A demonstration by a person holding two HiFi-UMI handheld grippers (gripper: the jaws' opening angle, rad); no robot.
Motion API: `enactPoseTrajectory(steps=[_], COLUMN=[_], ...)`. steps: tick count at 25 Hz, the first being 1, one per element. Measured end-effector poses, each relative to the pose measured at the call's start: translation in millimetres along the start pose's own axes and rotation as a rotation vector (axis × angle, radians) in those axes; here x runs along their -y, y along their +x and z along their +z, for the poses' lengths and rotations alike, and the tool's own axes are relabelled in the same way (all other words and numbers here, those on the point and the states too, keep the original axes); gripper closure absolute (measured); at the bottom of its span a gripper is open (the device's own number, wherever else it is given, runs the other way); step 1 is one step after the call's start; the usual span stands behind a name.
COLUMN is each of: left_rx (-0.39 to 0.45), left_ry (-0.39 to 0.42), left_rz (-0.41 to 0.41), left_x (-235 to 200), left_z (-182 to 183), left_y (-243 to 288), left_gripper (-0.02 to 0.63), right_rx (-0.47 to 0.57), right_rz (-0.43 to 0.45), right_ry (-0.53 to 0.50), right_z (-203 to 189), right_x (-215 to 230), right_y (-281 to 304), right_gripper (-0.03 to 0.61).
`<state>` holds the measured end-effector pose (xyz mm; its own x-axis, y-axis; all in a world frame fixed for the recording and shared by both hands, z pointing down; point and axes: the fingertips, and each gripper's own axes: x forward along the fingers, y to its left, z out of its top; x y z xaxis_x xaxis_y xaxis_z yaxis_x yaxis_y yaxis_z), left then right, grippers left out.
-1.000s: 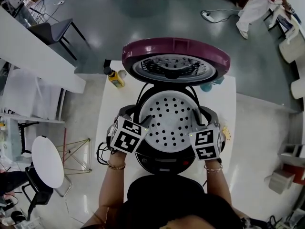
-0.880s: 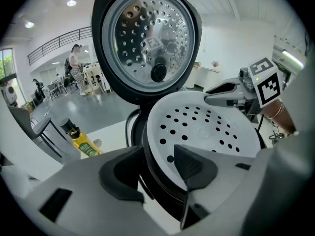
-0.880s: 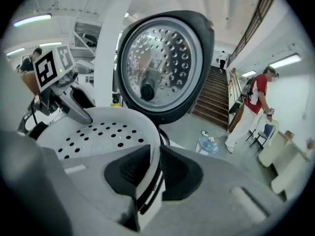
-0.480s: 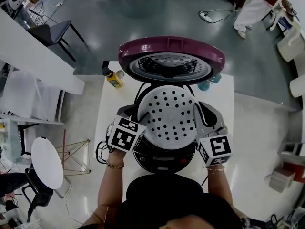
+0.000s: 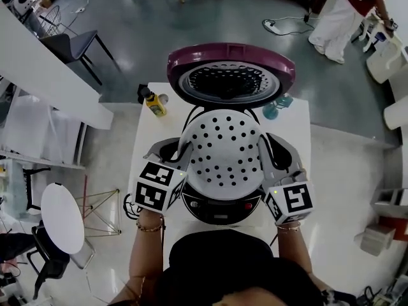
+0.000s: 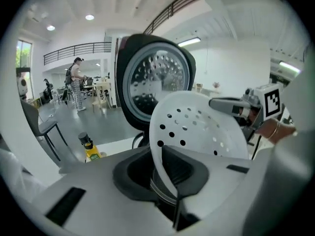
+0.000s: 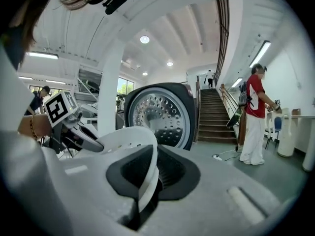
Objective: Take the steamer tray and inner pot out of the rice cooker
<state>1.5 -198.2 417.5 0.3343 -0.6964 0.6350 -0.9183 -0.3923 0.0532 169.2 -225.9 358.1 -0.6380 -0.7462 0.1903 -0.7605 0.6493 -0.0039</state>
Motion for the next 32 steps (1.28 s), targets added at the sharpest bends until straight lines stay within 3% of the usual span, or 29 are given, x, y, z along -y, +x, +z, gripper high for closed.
enactPoseTrajectory(steps=[6,11,15,22,25,29,32], left_rx=[0.122,0.235,0.305,0.342,0.309,0.180,0.067], left_ry=[-0.001,-0.021,-0.062,-0.012,-0.033,-0.025,-0.085], left_rz=[-0.024,-0.091,-0.169,-0.199,-0.229,-0.226,-0.240], left_x=[24.4,66.5,117.6,229.4,274.4,320.3,338.3], left_z=[23.0,38.6,40.0,34.8,14.1,-33.2,-79.3], left_y=[-43.1,-78.4,-101.6,-113.0,-99.8,-67.9,-34.1], left_gripper=[0.575,0.575,0.574,0.569,0.567,0.560,0.558], right_rx=[0.086,0.133,0.151,0.134,0.083,-0.026,-0.124], right_rz=[-0.027,-0.059,-0.073,-0.093,-0.094,-0.089,-0.078], right_ry=[0.014,0.071,0.107,0.130,0.142,0.214,0.258], right_z=[33.0,43.2,40.3,26.5,-0.6,-54.8,-105.4], right_x=[-11.7,-12.7,-6.8,28.6,46.6,69.4,81.4], right_y=[-43.8,-102.5,-161.7,-268.7,-304.8,-330.8,-334.3], right_gripper=[0.548,0.549,0.549,0.549,0.549,0.549,0.549])
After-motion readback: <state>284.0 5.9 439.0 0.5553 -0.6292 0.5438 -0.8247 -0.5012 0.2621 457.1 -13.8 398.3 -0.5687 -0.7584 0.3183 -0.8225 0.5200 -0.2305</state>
